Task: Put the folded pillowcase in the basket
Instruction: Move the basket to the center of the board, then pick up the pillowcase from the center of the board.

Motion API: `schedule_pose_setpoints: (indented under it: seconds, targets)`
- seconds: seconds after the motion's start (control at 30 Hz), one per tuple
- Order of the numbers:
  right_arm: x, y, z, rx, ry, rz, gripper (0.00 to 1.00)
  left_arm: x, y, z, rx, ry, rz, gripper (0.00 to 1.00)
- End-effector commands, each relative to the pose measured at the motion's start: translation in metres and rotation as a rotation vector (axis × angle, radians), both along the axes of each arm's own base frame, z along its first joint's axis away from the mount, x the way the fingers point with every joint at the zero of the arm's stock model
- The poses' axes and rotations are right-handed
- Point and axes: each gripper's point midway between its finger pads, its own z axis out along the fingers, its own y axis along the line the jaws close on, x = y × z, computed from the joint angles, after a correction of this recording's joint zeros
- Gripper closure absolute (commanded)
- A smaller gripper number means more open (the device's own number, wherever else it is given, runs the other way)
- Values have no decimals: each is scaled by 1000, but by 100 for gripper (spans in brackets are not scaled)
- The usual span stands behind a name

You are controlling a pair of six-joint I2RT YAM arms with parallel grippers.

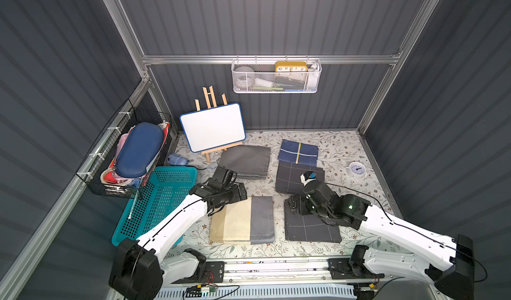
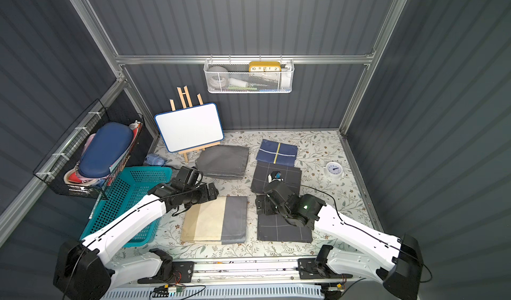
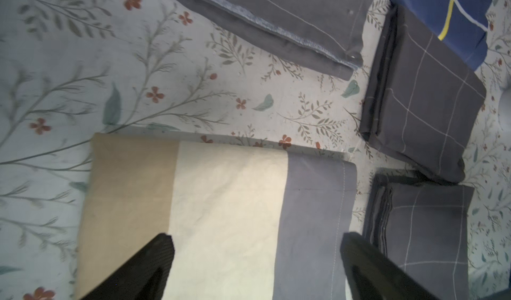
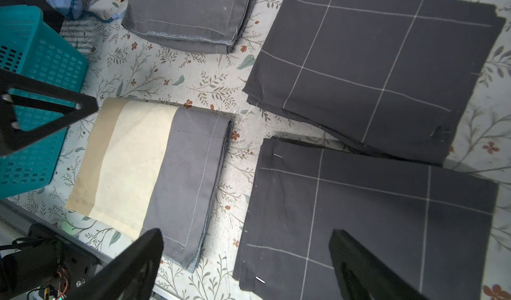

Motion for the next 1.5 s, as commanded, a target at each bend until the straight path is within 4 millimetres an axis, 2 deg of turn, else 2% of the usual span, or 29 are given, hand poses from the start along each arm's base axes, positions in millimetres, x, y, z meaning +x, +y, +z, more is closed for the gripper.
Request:
schedule_pose_setpoints:
  seconds: [0.0, 0.03, 0.13, 0.23, 0.33, 0.53, 0.73, 0.9, 1.13, 1.27, 1.47]
  targets:
    - [-3, 3, -8, 8, 19, 3, 1, 7, 44, 32, 121, -81, 245, 0]
    - [-3, 4, -8, 6, 20, 3, 1, 13, 54, 45, 152, -123, 299, 0]
    - [-5, 4, -6, 1, 24, 10, 1, 31, 83, 67, 225, -198, 426, 0]
    - [-7, 1, -5, 1, 17, 10, 1, 53, 124, 70, 225, -181, 513, 0]
    - [-9, -6, -6, 3, 5, -4, 1, 72, 148, 70, 216, -192, 542, 0]
    - [-13, -13, -8, 5, 0, -11, 1, 98, 159, 32, 161, -113, 546, 0]
    - [-19, -22, -9, -3, 1, -21, 1, 110, 168, -6, 136, -46, 529, 0]
    - [-20, -30, -12, -2, -13, -41, 1, 119, 156, -18, 84, -42, 452, 0]
    - [-18, -30, -14, -11, -14, -48, 1, 118, 107, -30, -8, -20, 323, 0]
    - [-18, -27, -15, -8, -5, -40, 1, 118, 80, -23, -15, -34, 284, 0]
    - [-18, -25, -16, -8, 3, -38, 1, 129, 55, -18, -51, -45, 234, 0]
